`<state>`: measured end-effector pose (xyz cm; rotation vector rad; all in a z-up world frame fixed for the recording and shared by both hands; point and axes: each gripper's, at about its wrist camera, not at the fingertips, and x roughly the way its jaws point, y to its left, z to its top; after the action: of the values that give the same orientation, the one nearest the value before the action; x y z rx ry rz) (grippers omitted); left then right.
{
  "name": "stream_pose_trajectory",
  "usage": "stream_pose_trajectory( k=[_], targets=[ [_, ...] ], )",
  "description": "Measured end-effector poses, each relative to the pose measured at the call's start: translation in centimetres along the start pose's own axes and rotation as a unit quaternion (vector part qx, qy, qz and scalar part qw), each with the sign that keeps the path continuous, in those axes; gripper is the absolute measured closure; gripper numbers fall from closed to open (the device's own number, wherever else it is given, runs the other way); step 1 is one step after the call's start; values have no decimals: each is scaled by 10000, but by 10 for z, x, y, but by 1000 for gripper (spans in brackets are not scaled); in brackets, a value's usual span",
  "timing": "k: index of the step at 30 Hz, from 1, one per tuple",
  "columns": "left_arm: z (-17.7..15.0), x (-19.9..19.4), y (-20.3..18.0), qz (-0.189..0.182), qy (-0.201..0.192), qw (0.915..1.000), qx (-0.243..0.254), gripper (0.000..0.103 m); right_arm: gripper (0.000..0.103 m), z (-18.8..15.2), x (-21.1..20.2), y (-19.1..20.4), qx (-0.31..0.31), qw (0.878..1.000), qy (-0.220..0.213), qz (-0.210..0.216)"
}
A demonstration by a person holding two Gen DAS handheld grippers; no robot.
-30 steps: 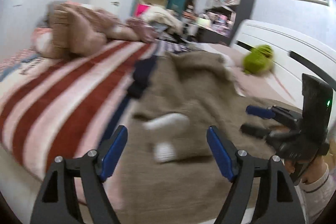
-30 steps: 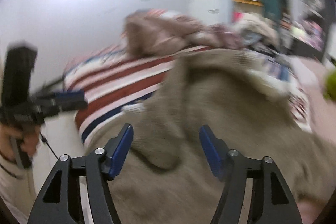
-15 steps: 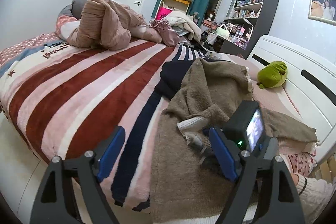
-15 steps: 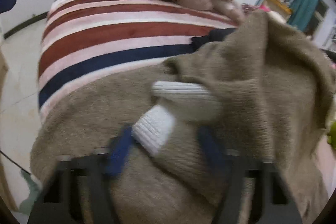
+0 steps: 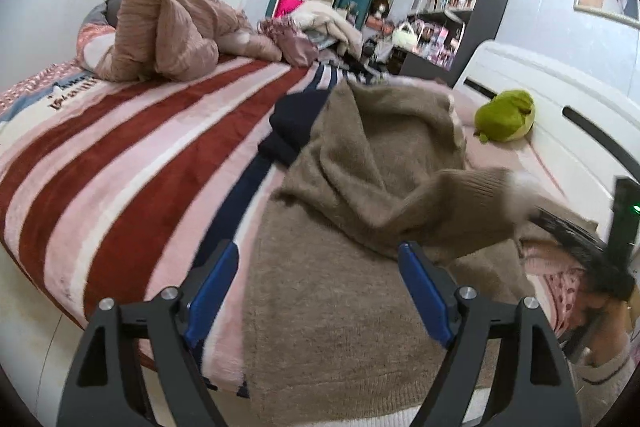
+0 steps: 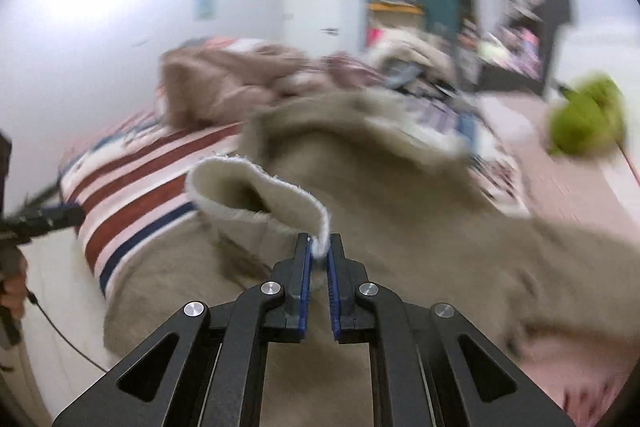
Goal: Fold small clothes
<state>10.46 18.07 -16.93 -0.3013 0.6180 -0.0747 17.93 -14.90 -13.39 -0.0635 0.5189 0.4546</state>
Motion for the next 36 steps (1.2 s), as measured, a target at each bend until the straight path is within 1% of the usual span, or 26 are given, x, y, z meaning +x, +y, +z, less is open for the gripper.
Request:
stream_pose_trajectory(
  k=[1,4,6,7,8,9,10,12,14,16,17,18,19,21,22,23,24,25,26,27,28,29,31,33,34,36],
  targets=[
    [-2,5,-2,-13,66,10000,-2,24,102,-14,-12,-23,281,9995,77,-144],
    [-6,18,-9,-77,238,9997,-14,24,102,-49,-30,-65,944,9938,375,-446],
    [-7,27,-14,-103,348,9993,-7,24,101,-72,-35,-91,1358,9879,645,-381],
    [-8,31,-17,-110,386,9992,7,24,99,-79,-36,-98,1400,9873,710,-264],
    [-8,34,-20,-112,416,9991,30,24,99,-80,-38,-100,1316,9885,720,-184],
    [-7,36,-23,-107,425,9990,57,24,96,-79,-43,-97,1150,9909,693,-91],
    [-6,37,-26,-112,403,9991,81,24,78,-70,-44,-90,905,9939,627,29],
    [-4,36,-29,-156,352,9992,84,24,54,-54,-46,-71,534,9972,453,254],
    [-3,33,-30,-167,312,9993,92,24,54,-34,-33,-44,194,9965,382,722],
    [-3,29,-29,-127,293,9994,121,24,53,-27,-13,1,-294,9926,453,1087],
    [-4,28,-27,-93,292,9994,130,24,51,-28,-6,18,-611,9888,541,1247],
    [-4,27,-25,-73,299,9994,128,24,42,-30,4,34,-925,9840,664,1370],
    [-5,27,-23,-58,312,9994,116,24,34,-36,19,51,-1282,9776,910,1397],
    [-6,26,-19,-31,340,9994,74,24,32,-52,44,69,-1665,9697,1340,1184],
    [-7,26,-16,-15,348,9994,49,24,32,-57,53,73,-1823,9670,1467,1011],
    [-8,26,-15,-12,350,9994,29,24,32,-63,62,75,-2043,9643,1523,716],
    [-8,26,-13,-15,349,9994,12,24,46,-66,64,76,-2185,9635,1470,488],
    [-9,25,-12,-17,346,9994,5,24,76,-66,65,74,-2283,9639,1353,220],
    [-9,25,-12,-18,343,9994,4,24,91,-61,62,67,-2132,9687,1265,121],
    [-9,25,-11,-15,341,9994,-2,24,97,-57,58,59,-1878,9746,1204,179],
    [-8,26,-10,-13,339,9994,-16,24,97,-48,50,45,-1467,9827,1080,333],
    [-8,26,-10,-18,339,9994,-32,24,98,-40,45,32,-1149,9876,976,431],
    [-7,30,-11,-68,359,9993,-48,24,98,-26,33,-1,-450,9933,865,618],
    [-7,33,-14,-102,383,9992,-29,24,98,-18,30,-29,231,9916,885,918],
    [-7,34,-15,-113,392,9992,-22,24,98,-18,26,-54,745,9870,909,1098],
    [-6,40,-16,-139,429,9990,-39,24,98,-23,26,-86,1484,9739,999,1397]
  ],
)
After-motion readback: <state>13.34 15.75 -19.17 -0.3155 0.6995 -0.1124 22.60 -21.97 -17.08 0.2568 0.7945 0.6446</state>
